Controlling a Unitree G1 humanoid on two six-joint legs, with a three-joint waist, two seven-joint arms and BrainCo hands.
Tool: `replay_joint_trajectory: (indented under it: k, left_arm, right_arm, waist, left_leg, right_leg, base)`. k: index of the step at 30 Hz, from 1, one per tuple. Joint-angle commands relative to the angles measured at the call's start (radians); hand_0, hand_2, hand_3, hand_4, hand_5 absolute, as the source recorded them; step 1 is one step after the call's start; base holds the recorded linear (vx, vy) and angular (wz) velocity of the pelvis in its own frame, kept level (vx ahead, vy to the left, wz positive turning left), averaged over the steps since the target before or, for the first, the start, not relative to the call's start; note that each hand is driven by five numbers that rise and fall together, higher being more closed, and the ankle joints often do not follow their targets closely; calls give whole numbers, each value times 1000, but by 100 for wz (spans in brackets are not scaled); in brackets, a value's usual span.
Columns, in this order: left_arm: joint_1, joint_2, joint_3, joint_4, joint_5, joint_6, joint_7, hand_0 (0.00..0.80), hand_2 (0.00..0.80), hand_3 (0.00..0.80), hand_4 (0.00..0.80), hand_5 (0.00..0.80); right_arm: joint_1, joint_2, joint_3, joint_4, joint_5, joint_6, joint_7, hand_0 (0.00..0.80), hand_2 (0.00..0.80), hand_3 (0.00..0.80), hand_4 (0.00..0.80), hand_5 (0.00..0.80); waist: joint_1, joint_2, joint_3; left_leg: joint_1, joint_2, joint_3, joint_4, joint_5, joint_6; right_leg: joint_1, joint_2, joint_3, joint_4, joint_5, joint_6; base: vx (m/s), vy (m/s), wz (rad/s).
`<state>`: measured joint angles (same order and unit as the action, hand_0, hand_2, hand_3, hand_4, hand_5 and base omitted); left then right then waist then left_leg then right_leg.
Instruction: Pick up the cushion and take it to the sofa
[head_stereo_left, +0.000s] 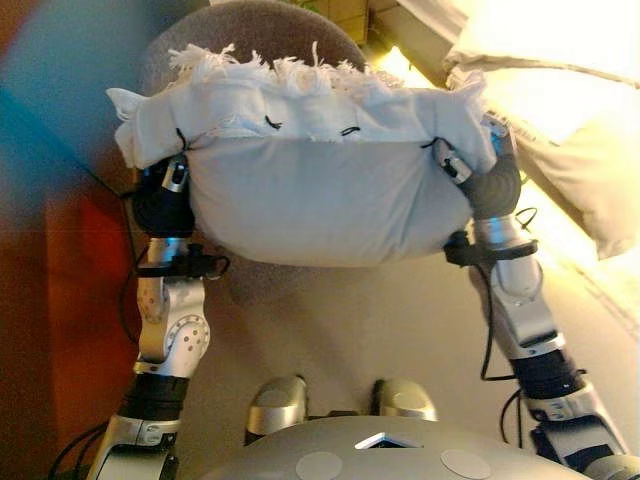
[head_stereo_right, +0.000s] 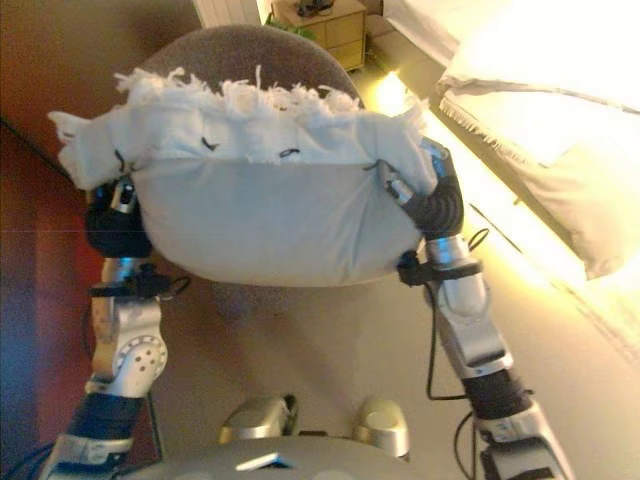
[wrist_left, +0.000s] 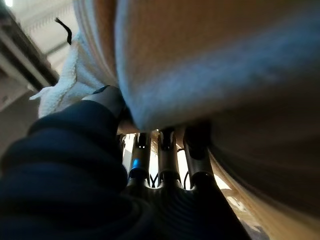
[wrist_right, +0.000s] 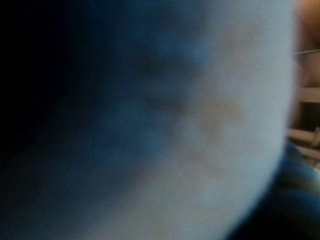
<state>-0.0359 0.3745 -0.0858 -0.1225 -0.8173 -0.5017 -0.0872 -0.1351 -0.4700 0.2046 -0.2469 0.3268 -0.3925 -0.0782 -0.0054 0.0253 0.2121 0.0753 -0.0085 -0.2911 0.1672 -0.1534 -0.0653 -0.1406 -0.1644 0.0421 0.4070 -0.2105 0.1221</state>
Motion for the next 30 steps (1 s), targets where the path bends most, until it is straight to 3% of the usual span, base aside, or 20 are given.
replay_joint_trajectory:
  k: [1,3,4,5,6,8,9,12,13,15,19,21,24,30]
  left_arm:
    - [-43,61,-22,-114,31,-77,-58,800,800,800,800,800]
    - [-34,59,-22,-113,7,-73,-54,800,800,800,800,800]
    - [-18,54,-15,-115,-10,-62,-61,800,800,800,800,800]
    - [5,47,-8,-123,-38,-51,-71,800,800,800,800,800]
    - [15,42,-8,-127,-51,-50,-79,800,800,800,800,800]
    - [42,20,-14,-150,-38,-57,-91,800,800,800,800,800]
    - [59,-2,-26,-167,-25,-62,-100,800,800,800,800,800]
    - [50,-19,-56,-157,-35,-69,-94,800,800,800,800,800]
    - [28,-25,-77,-153,-33,-59,-85,800,800,800,800,800]
    - [-1,-34,-101,-144,-19,-46,-68,800,800,800,800,800]
    - [-4,-51,-108,-142,-3,-17,-52,800,800,800,800,800]
    - [-3,-58,-102,-140,10,-13,-59,800,800,800,800,800]
    - [-5,-42,-97,-142,8,0,-55,800,800,800,800,800]
    - [-3,-23,-70,-140,-17,19,-105,800,800,800,800,800]
  right_arm:
    - [-108,42,25,-100,54,-61,42,800,800,800,800,800]
    - [-110,22,12,-100,86,-25,54,800,800,800,800,800]
    - [-104,10,1,-96,105,-10,68,800,800,800,800,800]
    - [-87,-6,-15,-97,130,0,95,800,800,800,800,800]
    - [-77,-13,-20,-96,142,0,109,800,800,800,800,800]
    - [-37,-18,-30,-94,147,-15,146,800,800,800,800,800]
    - [4,-13,-32,-88,122,-44,163,800,800,800,800,800]
    - [2,2,-9,-59,65,-68,132,800,800,800,800,800]
    - [-6,5,3,-60,34,-59,99,800,800,800,800,800]
    - [-10,4,10,-62,14,-44,70,800,800,800,800,800]
    - [-7,-2,7,-65,24,-15,59,800,800,800,800,800]
    - [-12,2,8,-64,20,-21,62,800,800,800,800,800]
    - [6,10,-4,-61,34,-41,64,800,800,800,800,800]
    - [43,27,-17,-63,29,-51,63,800,800,800,800,800]
  waist:
    - [54,-66,-53]
    - [48,-68,-69]
    - [43,-69,-78]
    - [40,-75,-87]
    - [40,-77,-89]
    - [54,-89,-83]
    - [73,-102,-70]
    - [92,-85,-52]
    - [91,-74,-52]
    - [98,-66,-48]
    - [127,-58,-66]
    - [136,-64,-78]
    - [125,-67,-98]
    - [109,-60,-119]
  left_leg:
    - [54,6,51,48,-83,58]
    - [67,45,62,82,-65,36]
    - [77,71,70,113,-19,15]
    - [60,72,70,177,87,-12]
    - [45,68,72,229,132,-19]
    - [-29,56,121,384,185,-17]
    - [-129,37,175,439,191,-3]
    - [-151,40,292,255,185,-9]
    - [-150,52,335,164,207,-19]
    - [-163,43,334,73,234,-30]
    - [-161,16,247,-70,246,-32]
    - [-149,1,213,-90,211,-23]
    - [-102,4,246,-113,177,-2]
    - [-58,-2,262,-103,131,40]
  right_leg:
    - [20,-84,-19,-384,401,55]
    - [37,-69,-27,-363,359,48]
    - [42,-55,-43,-343,335,29]
    - [56,-47,-60,-340,331,4]
    - [68,-42,-75,-341,327,-6]
    - [116,-36,-119,-355,314,-35]
    - [155,-32,-150,-373,306,-54]
    - [217,-5,-203,-411,272,-52]
    - [233,8,-217,-420,261,-52]
    - [256,20,-217,-434,246,-51]
    - [286,36,-196,-464,231,-45]
    - [283,32,-189,-462,222,-44]
    - [274,24,-206,-429,211,-38]
    - [266,14,-197,-328,160,-35]
  base:
    - [373,-313,25]
    - [371,-260,34]
    - [364,-260,39]
    - [252,-198,48]
    - [277,-257,38]
    - [266,-253,9]
    - [220,-199,0]
    - [250,-82,33]
    - [233,20,59]
    - [233,33,71]
    - [212,47,60]
    - [139,44,47]
    - [138,34,-9]
    - [147,61,-1]
